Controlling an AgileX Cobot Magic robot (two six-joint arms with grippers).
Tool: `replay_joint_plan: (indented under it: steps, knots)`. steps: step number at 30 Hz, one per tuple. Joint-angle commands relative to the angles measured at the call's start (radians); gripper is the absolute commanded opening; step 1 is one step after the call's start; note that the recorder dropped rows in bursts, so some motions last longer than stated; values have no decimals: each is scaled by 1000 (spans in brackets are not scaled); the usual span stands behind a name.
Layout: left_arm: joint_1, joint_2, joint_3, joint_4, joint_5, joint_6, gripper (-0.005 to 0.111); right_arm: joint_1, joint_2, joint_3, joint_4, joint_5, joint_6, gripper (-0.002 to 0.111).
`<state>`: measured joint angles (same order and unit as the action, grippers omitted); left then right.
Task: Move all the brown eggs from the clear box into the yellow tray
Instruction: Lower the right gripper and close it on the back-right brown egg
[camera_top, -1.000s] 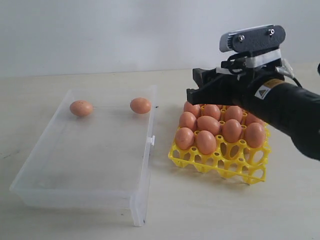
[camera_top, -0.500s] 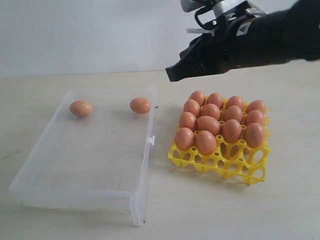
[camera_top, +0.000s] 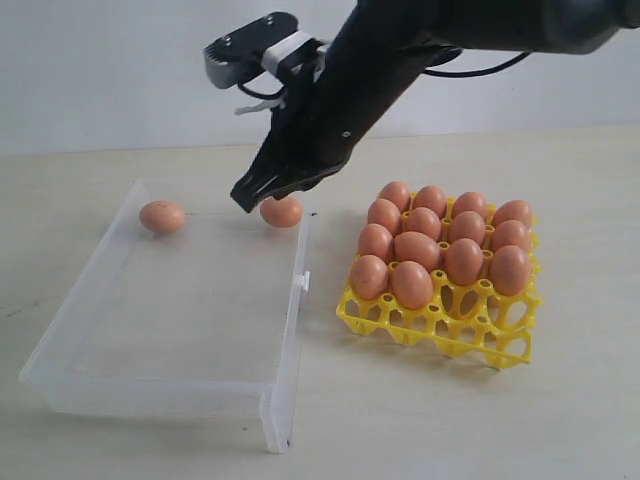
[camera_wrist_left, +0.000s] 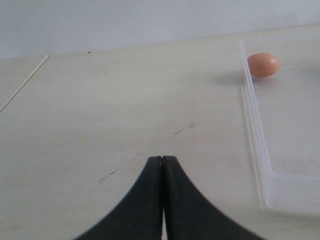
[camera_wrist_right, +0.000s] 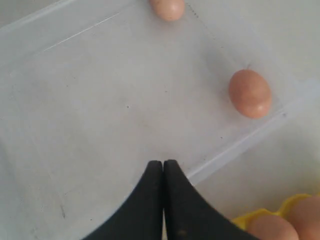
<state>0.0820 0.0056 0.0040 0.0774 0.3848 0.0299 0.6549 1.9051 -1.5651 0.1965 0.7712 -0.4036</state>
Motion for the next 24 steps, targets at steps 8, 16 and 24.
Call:
replay_joint_plan:
  steps: [8,16,24]
  knots:
    - [-6,-6,-4,-2,-6,-5,0,-4,299,-381,-128,241,96,13]
    - [-6,-6,-4,-2,-6,-5,0,-10,413,-510,-128,229,142,47]
    - [-6,-6,-4,-2,-6,-5,0,-10,474,-535,-202,151,142,63]
